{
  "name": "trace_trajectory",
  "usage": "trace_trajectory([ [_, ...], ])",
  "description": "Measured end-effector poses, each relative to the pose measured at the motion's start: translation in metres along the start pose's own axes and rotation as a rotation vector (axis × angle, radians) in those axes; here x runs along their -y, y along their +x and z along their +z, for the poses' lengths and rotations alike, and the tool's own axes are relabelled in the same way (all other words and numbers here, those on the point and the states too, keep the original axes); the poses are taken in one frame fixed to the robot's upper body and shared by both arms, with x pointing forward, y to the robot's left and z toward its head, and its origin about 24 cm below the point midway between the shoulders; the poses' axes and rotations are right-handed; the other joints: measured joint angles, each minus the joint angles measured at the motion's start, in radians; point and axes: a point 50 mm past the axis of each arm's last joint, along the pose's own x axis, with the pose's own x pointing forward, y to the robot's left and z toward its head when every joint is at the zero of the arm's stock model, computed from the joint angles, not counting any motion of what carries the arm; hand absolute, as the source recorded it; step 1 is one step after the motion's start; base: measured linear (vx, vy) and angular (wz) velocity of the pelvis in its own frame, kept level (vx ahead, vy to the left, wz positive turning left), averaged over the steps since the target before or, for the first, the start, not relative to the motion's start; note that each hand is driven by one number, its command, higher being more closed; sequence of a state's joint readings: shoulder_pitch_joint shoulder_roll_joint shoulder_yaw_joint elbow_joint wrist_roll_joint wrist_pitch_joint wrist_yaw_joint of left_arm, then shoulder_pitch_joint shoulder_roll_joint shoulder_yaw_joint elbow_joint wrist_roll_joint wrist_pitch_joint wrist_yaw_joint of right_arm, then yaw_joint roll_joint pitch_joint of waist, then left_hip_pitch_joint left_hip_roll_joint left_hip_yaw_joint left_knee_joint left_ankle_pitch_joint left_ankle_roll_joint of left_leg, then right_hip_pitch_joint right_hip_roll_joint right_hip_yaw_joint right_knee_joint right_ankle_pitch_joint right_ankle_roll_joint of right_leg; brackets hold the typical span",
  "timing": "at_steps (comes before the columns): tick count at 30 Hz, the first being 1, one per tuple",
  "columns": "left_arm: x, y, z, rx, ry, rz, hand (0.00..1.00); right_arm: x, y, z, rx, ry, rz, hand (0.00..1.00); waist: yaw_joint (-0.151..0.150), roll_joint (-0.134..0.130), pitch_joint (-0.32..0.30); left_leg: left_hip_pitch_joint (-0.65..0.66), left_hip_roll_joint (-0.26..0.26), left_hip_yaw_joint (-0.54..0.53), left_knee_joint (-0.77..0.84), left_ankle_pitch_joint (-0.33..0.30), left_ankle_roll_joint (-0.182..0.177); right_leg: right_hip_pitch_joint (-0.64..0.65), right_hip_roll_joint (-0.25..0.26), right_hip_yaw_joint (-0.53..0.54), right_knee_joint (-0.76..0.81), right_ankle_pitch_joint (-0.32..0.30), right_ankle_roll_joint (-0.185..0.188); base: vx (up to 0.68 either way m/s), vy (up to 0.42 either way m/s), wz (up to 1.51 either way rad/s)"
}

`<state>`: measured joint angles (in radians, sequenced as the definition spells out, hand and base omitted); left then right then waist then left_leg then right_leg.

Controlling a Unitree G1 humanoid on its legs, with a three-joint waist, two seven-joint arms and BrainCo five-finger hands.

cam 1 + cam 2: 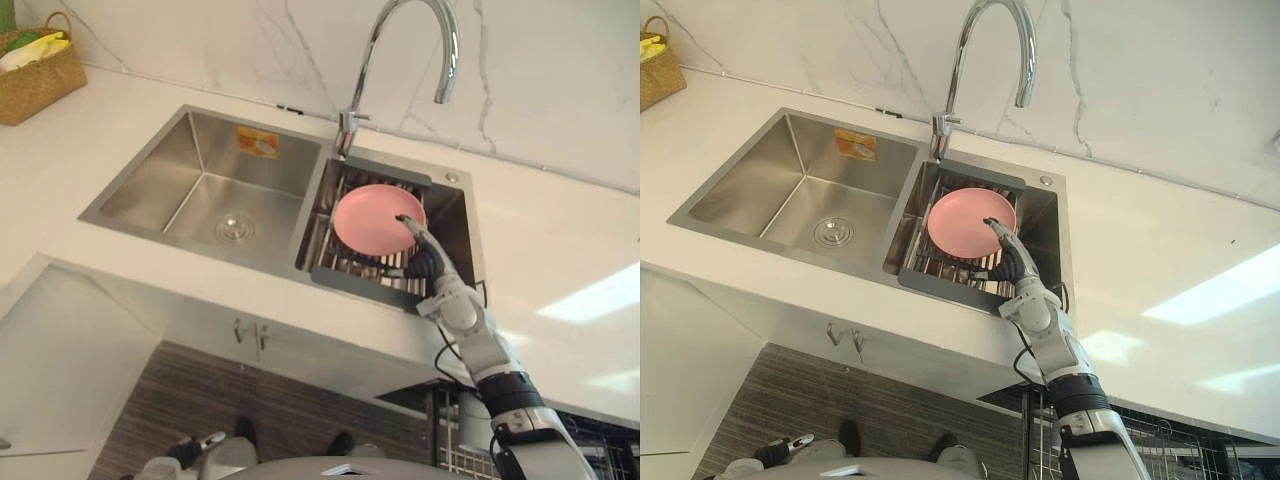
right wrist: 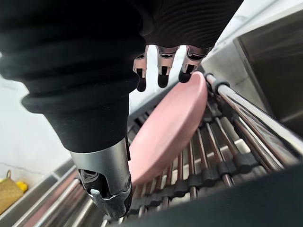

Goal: Walk over to the sink, pick up the cup, carry it to the dishwasher, place the cup inside the dishwasher, then close the dishwasher door

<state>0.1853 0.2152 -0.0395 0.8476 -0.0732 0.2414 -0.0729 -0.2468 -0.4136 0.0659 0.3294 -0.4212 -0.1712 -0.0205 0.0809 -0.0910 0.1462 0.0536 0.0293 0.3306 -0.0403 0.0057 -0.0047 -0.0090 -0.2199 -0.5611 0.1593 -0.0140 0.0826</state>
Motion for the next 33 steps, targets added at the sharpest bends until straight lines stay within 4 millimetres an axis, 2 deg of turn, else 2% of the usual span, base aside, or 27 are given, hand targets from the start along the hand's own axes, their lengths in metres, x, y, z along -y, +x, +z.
trace_trajectory([
  [4,-0.001,0.0,0.0,-0.002,0.0,0.002,0.0,0.002,0.0,-0.002,-0.003,-0.045,0.017,0.0,0.001,0.0,-0.006,-0.009,-0.001,-0.001,-0.003,0.0,0.0,-0.012,0.0,0.0,-0.004,0.001,-0.001,0.0,0.0,0.0],
  [11,-0.001,0.0,-0.003,-0.013,0.0,0.005,0.0,0.0,0.002,-0.007,0.003,-0.373,0.05,0.0,0.002,-0.007,-0.023,-0.016,-0.005,-0.005,-0.002,0.008,0.012,-0.011,0.0,-0.005,-0.013,0.014,0.002,0.02,-0.005,0.0],
  [14,-0.002,0.0,-0.003,-0.013,0.0,0.006,0.0,-0.002,0.005,-0.002,0.043,-0.503,0.065,0.0,0.002,-0.008,-0.023,-0.018,-0.007,-0.01,-0.003,0.01,0.013,-0.01,-0.001,-0.01,-0.016,0.016,0.003,0.0,-0.004,0.04],
  [18,-0.003,0.0,-0.003,-0.014,0.002,0.008,0.0,-0.001,0.01,-0.003,0.03,-0.544,0.032,0.0,0.002,-0.009,-0.023,-0.019,-0.009,-0.024,-0.015,0.018,0.016,-0.004,0.0,-0.027,-0.023,0.021,0.002,-0.02,-0.004,0.1],
  [25,-0.003,0.0,-0.002,-0.007,0.003,0.008,0.0,-0.002,0.016,-0.004,0.026,-0.677,0.004,0.0,0.02,-0.012,-0.022,-0.024,-0.012,-0.032,-0.018,0.018,0.013,0.003,-0.001,-0.038,-0.033,0.025,0.002,-0.04,0.008,0.06],
  [33,-0.006,0.0,0.002,0.002,0.008,0.009,0.0,0.0,0.032,-0.004,0.009,-0.743,0.006,0.0,0.032,-0.029,-0.014,-0.053,-0.014,-0.055,-0.014,0.019,0.012,0.002,-0.001,-0.06,-0.043,0.023,-0.005,-0.01,0.005,0.08],
])
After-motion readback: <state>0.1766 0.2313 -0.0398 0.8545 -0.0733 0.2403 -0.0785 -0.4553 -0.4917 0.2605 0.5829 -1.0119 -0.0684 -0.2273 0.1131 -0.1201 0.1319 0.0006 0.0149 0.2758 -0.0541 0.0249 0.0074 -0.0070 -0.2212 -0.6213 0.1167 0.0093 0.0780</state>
